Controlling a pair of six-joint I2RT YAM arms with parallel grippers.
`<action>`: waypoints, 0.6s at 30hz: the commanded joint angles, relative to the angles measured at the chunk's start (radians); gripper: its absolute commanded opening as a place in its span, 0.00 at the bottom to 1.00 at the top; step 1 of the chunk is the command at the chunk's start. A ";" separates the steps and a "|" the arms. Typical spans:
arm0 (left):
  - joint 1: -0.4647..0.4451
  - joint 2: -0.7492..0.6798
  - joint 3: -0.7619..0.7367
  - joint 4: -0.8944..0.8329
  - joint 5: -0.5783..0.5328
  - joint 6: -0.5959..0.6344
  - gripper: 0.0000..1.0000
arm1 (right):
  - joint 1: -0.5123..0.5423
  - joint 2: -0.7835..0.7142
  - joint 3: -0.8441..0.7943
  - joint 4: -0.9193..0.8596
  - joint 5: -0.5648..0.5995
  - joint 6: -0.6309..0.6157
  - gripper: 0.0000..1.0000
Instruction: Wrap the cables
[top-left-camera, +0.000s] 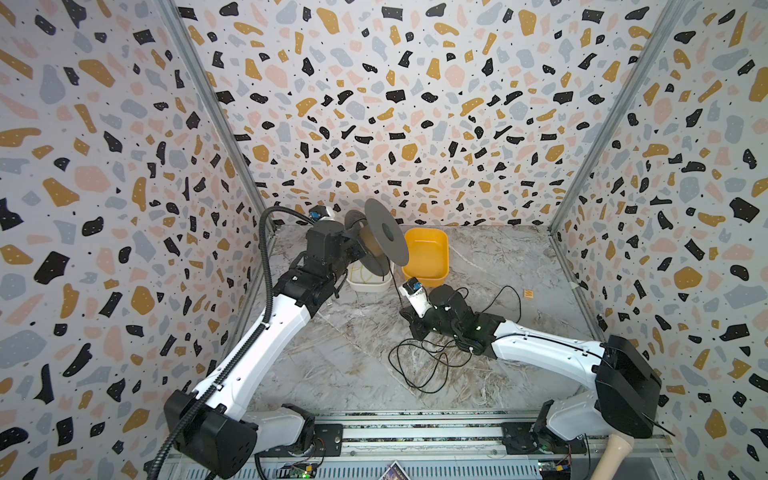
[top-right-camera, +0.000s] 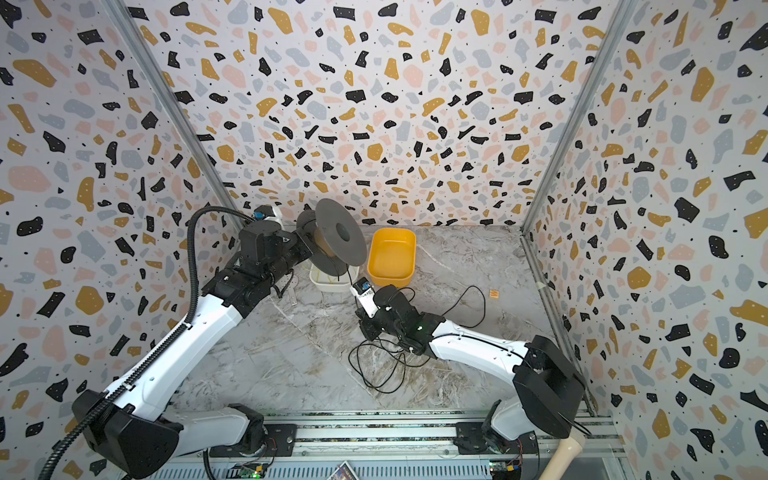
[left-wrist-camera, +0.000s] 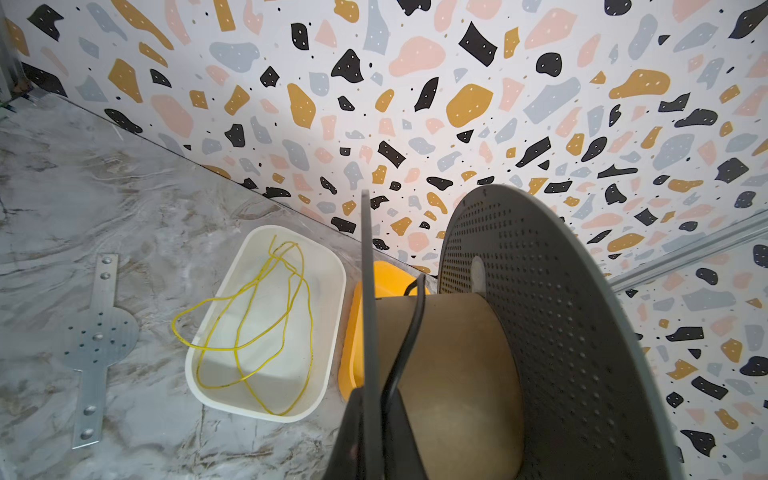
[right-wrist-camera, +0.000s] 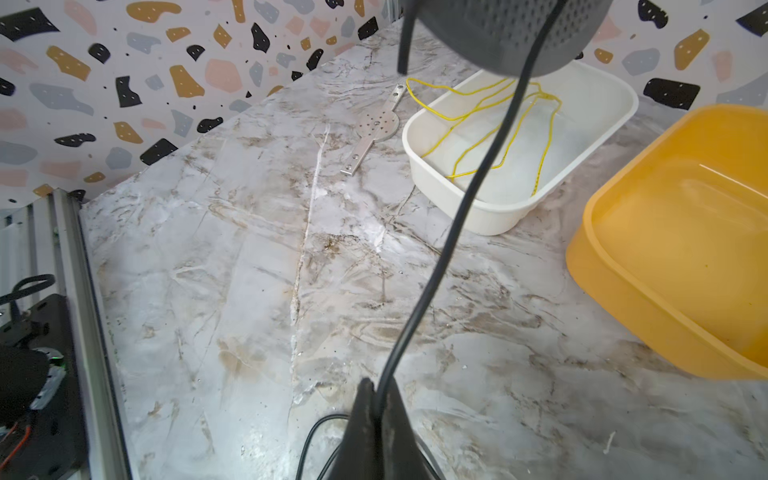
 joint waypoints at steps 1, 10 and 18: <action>0.006 -0.015 0.048 0.118 0.067 -0.062 0.00 | 0.001 0.025 0.000 0.064 -0.004 0.029 0.00; 0.005 -0.003 -0.005 0.190 0.126 -0.150 0.00 | 0.012 0.067 0.024 0.136 -0.048 0.056 0.00; 0.004 -0.013 -0.053 0.230 0.142 -0.196 0.00 | 0.016 0.100 0.077 0.169 -0.048 0.070 0.00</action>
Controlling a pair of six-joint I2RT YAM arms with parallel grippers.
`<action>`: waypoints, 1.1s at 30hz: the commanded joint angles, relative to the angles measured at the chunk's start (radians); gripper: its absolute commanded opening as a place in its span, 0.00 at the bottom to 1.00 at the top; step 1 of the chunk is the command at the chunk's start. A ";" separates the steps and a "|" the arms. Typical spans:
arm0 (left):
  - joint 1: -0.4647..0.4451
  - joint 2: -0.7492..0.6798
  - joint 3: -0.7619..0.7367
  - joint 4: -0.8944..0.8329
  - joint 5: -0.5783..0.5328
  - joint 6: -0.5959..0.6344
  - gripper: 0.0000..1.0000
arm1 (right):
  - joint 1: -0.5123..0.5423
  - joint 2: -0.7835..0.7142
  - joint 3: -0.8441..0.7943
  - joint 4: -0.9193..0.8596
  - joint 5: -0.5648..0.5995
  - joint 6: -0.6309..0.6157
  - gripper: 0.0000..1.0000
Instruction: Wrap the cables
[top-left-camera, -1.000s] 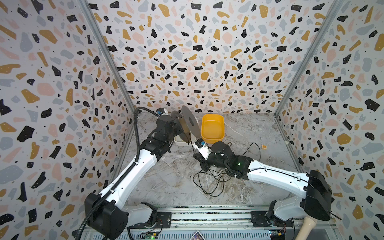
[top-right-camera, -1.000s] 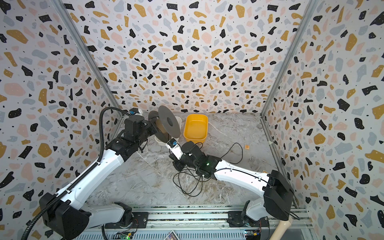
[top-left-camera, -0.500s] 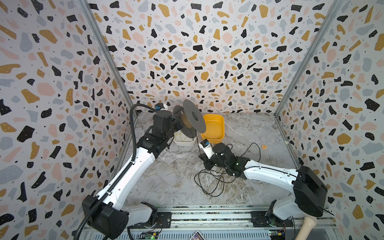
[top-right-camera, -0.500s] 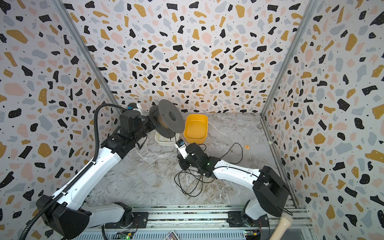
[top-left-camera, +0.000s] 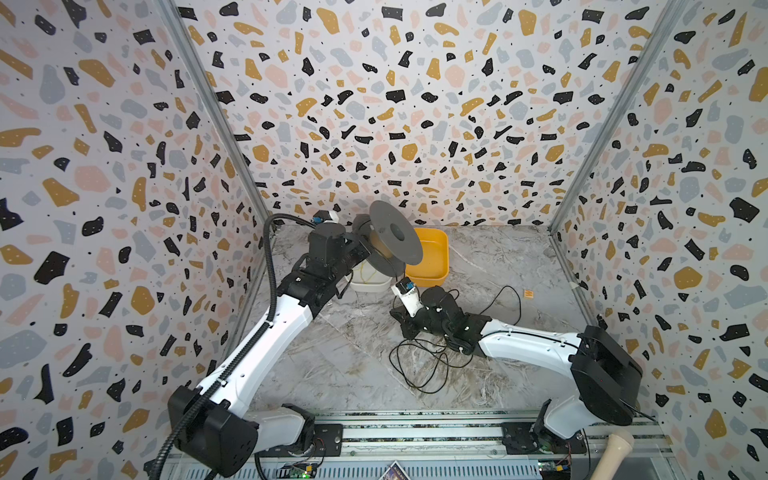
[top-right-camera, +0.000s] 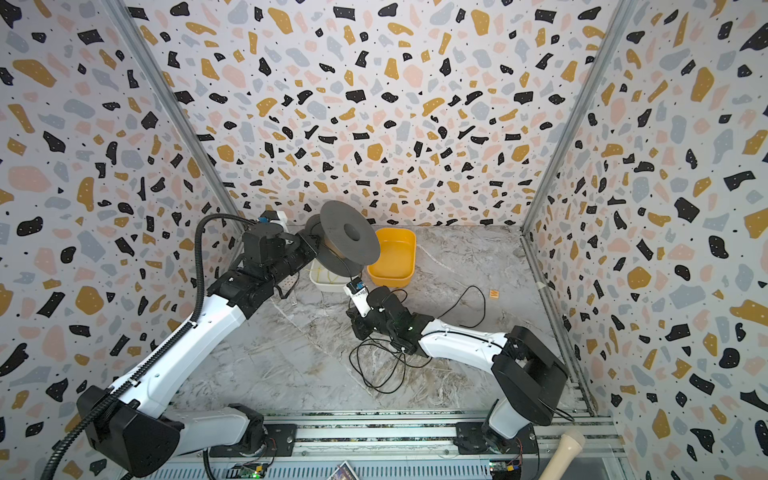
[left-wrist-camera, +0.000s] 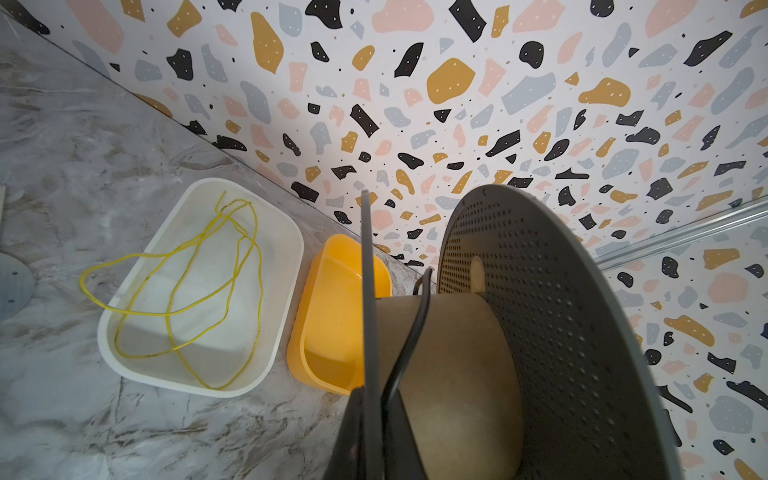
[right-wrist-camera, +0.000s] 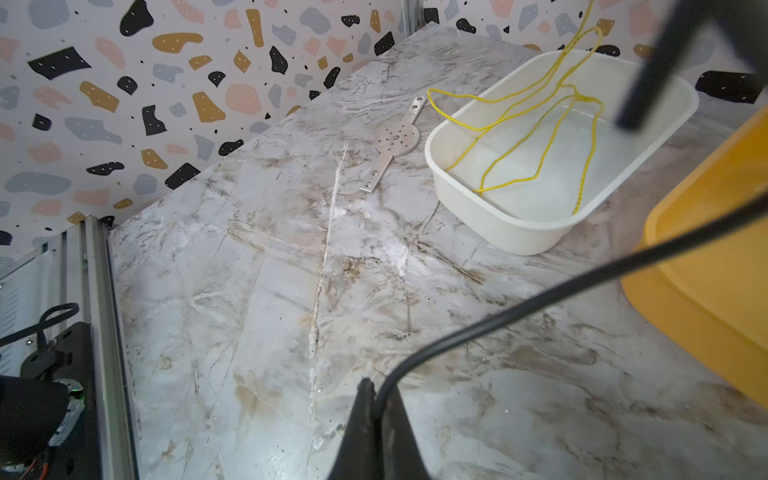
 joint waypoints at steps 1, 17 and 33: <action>0.005 -0.023 -0.008 0.163 0.022 -0.050 0.00 | 0.005 0.007 0.062 0.044 -0.010 0.019 0.00; 0.003 -0.052 -0.088 0.193 0.004 -0.077 0.00 | 0.002 0.015 0.137 0.117 0.029 0.052 0.00; -0.011 -0.043 -0.044 0.073 -0.169 0.123 0.00 | -0.063 -0.107 0.168 0.007 -0.165 0.053 0.00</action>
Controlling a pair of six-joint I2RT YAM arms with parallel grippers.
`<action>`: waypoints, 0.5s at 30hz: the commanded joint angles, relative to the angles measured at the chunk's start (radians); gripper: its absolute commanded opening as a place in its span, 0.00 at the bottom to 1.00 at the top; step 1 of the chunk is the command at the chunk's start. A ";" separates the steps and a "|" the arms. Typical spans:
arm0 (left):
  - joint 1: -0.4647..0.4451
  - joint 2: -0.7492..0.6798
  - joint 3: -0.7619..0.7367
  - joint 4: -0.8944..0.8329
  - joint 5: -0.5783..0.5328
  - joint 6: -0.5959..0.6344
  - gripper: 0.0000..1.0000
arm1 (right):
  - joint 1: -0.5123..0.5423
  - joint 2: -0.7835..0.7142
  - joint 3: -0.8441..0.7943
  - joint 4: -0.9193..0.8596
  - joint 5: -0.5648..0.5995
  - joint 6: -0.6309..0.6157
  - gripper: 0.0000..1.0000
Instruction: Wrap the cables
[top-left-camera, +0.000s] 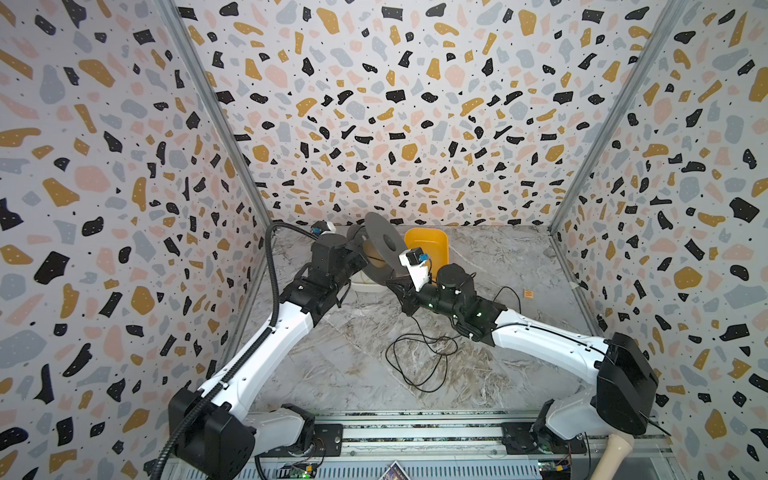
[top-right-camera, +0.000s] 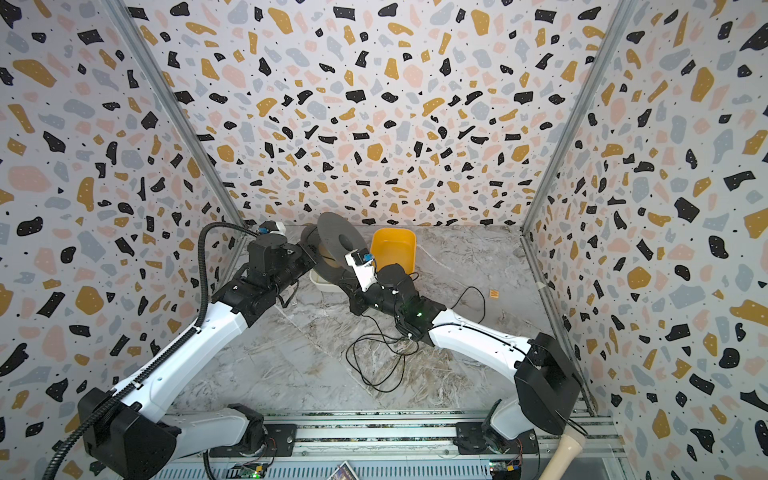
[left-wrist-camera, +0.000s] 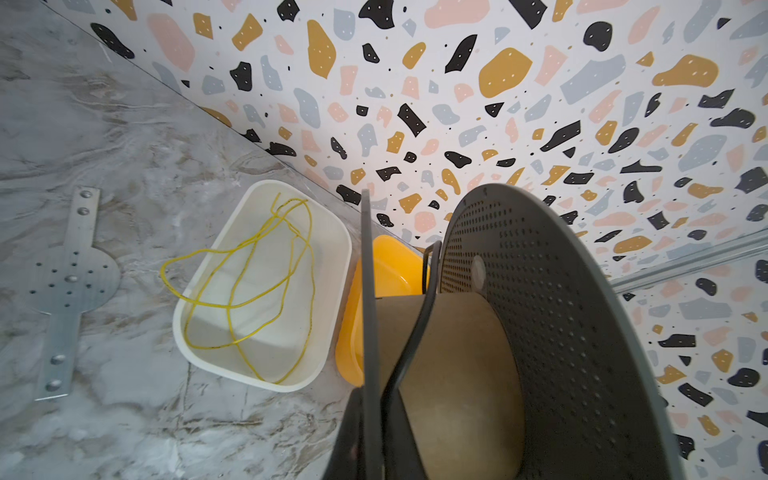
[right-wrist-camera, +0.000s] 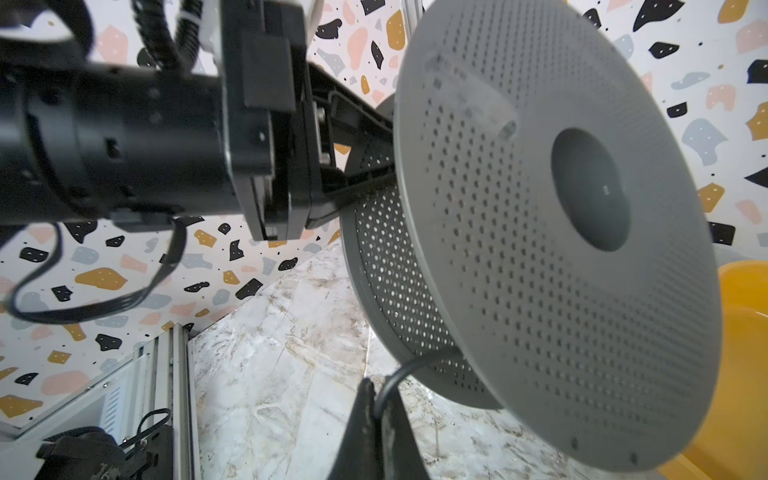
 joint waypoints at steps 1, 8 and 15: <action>-0.011 -0.008 0.056 0.065 -0.058 0.063 0.00 | -0.002 -0.010 0.055 -0.063 -0.070 -0.008 0.00; -0.043 0.018 0.105 -0.004 -0.131 0.131 0.00 | -0.005 0.015 0.134 -0.166 -0.158 -0.043 0.00; -0.094 0.051 0.145 -0.071 -0.193 0.237 0.00 | -0.008 0.020 0.205 -0.259 -0.191 -0.095 0.00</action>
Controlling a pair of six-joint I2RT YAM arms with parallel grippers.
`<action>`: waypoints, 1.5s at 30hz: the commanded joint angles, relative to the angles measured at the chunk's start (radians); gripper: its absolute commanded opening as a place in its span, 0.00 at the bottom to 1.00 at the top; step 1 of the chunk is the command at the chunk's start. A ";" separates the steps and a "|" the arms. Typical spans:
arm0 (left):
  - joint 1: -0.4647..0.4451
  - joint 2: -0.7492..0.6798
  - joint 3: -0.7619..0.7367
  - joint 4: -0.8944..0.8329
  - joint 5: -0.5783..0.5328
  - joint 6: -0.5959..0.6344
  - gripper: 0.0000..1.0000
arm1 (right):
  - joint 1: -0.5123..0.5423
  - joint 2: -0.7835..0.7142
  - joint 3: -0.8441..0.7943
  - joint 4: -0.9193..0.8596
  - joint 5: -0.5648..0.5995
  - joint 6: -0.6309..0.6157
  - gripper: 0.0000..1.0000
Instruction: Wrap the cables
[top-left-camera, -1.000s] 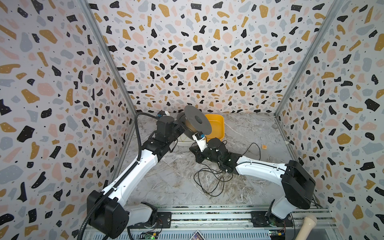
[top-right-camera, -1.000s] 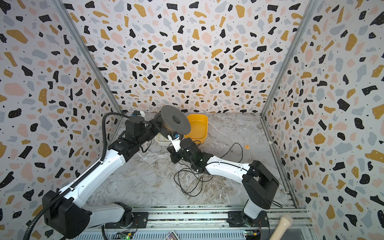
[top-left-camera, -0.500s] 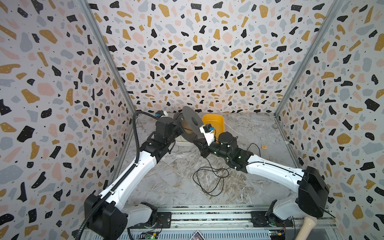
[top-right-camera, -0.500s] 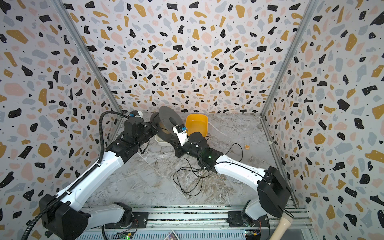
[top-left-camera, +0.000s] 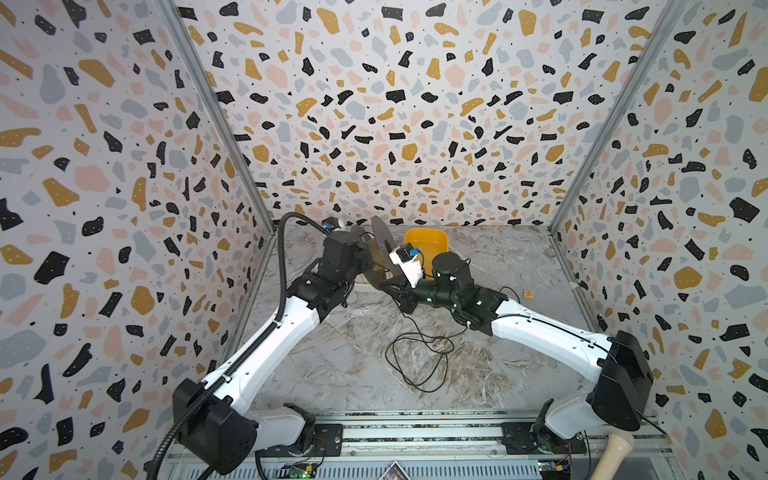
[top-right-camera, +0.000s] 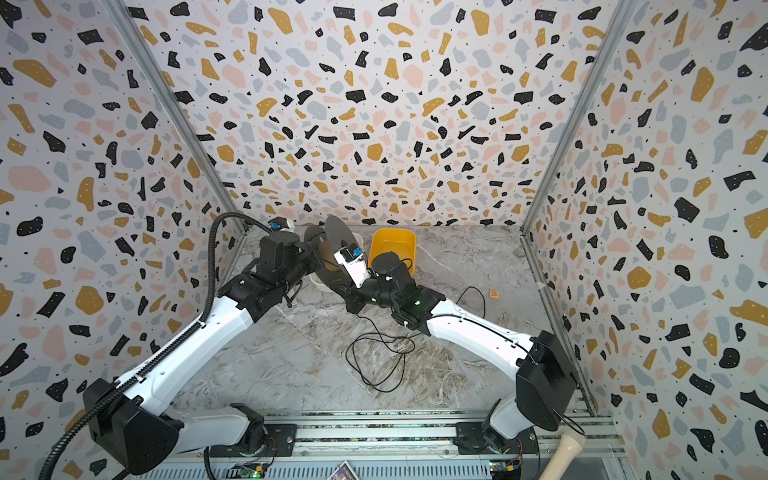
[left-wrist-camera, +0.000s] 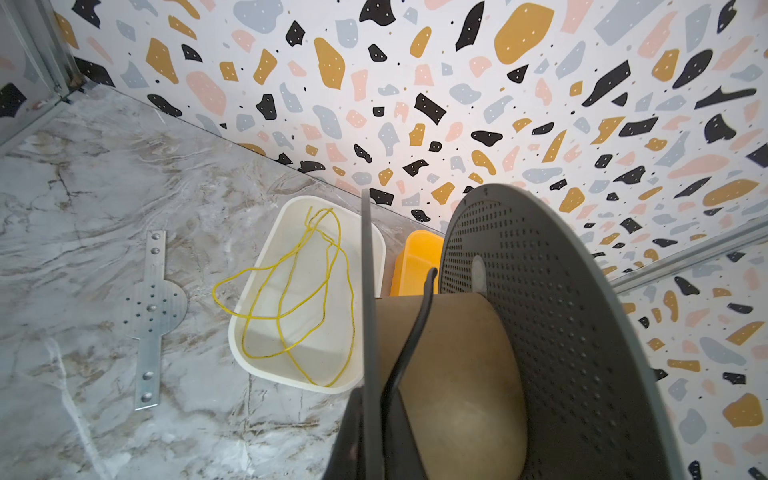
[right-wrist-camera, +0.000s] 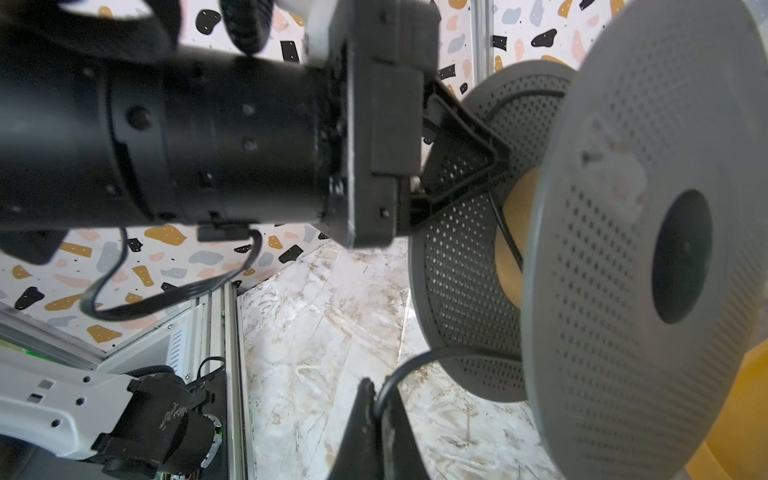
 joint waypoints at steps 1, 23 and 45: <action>-0.017 0.006 0.060 0.037 -0.049 0.093 0.00 | -0.008 -0.009 0.063 -0.073 -0.039 -0.049 0.00; -0.029 -0.010 0.048 -0.128 -0.048 0.523 0.00 | -0.191 0.068 0.276 -0.393 -0.015 -0.167 0.00; -0.076 -0.107 -0.034 -0.194 -0.035 0.698 0.00 | -0.373 0.227 0.379 -0.341 -0.025 -0.148 0.00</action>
